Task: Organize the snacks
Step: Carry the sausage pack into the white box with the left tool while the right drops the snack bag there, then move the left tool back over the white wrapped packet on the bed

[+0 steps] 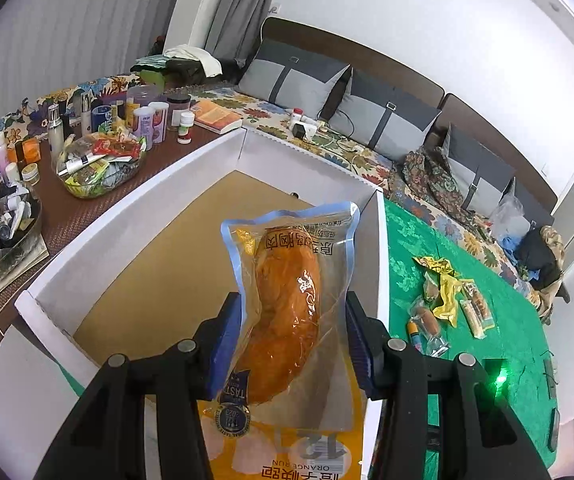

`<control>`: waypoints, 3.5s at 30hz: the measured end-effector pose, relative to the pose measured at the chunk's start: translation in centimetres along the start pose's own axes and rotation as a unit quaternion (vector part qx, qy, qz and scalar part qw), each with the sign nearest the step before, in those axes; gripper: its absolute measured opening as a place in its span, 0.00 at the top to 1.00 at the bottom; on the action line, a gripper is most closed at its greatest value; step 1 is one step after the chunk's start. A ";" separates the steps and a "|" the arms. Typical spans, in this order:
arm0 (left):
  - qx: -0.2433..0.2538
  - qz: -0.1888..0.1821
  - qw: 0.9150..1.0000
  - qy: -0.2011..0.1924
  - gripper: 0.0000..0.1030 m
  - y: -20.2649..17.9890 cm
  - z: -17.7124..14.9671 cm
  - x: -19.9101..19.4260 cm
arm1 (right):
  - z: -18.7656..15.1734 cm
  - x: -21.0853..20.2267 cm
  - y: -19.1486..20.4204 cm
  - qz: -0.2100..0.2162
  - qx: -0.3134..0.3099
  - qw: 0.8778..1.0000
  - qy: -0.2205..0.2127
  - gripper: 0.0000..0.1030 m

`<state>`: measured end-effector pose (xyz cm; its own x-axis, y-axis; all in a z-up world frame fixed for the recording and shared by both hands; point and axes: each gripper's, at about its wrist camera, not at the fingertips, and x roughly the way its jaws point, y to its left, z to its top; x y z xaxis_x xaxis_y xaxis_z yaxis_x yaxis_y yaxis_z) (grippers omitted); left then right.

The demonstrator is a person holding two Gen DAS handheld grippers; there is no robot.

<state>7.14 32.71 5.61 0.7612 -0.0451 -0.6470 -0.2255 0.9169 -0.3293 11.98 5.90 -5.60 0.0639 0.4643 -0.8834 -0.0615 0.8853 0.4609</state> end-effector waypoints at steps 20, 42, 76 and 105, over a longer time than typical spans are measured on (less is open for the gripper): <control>0.012 0.118 0.992 0.029 0.16 2.8 0.0 1.8 | 8.6 -12.1 13.1 0.125 -0.136 0.968 -0.171 0.15; 0.208 0.092 0.973 0.039 0.16 -12.2 -6.0 9.2 | -4.4 -15.8 -25.7 -0.273 -0.036 0.933 -0.230 0.15; 0.217 -0.045 0.960 0.171 0.00 -21.8 -8.8 9.9 | -5.4 -15.9 -30.2 -0.241 -0.012 0.939 -0.245 0.09; 0.230 -0.058 0.957 0.169 0.12 -25.3 -17.8 17.8 | -5.3 -15.9 -30.3 -0.241 -0.012 0.939 -0.245 0.09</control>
<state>15.62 1.66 -9.81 0.5076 -0.2119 -0.8351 0.1988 0.9719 -0.1258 7.52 -28.41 -5.94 0.5397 -0.0300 -0.8413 0.0708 0.9974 0.0099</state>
